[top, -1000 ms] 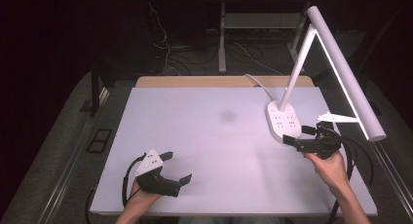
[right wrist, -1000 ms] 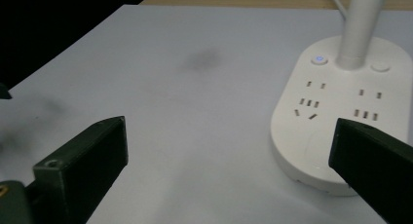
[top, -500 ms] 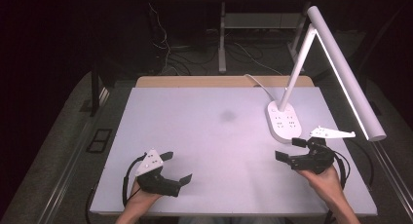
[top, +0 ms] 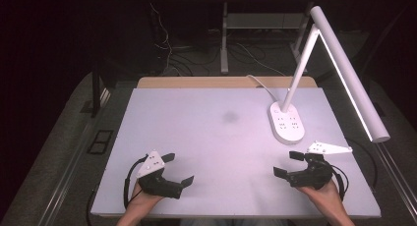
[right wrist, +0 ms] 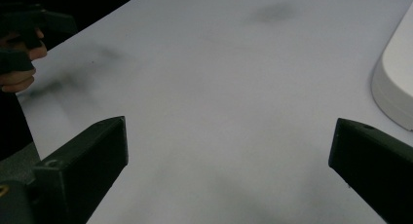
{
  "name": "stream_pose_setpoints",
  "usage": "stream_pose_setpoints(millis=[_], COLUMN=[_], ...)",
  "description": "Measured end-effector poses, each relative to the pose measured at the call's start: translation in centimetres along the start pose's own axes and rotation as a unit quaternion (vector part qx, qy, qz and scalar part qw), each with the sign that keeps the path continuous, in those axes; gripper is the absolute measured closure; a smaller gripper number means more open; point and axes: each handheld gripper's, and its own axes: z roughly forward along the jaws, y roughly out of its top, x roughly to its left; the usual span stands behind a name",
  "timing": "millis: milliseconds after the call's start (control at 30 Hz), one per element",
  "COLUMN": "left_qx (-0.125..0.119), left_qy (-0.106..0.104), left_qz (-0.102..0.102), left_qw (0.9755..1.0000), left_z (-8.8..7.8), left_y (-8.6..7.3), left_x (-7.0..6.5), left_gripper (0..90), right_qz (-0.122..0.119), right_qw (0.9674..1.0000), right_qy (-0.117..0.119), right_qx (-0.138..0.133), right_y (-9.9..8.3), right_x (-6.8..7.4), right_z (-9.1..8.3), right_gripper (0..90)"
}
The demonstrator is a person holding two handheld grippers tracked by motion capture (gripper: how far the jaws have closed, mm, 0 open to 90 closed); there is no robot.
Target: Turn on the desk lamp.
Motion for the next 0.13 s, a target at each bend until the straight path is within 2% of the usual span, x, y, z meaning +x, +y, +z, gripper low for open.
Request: stream_pose_setpoints(millis=[133], left_qx=[-0.001], left_qy=[-0.001], left_qz=[-0.002], left_qw=[1.0], left_z=[0.03], left_y=[0.01], left_x=[0.03], left_gripper=[0.0], right_qz=[-0.001], right_qw=[1.0], right_qy=[0.0], right_qx=[0.004], right_y=[-0.51], right_x=[0.14], right_z=[-0.11], right_gripper=[0.2])
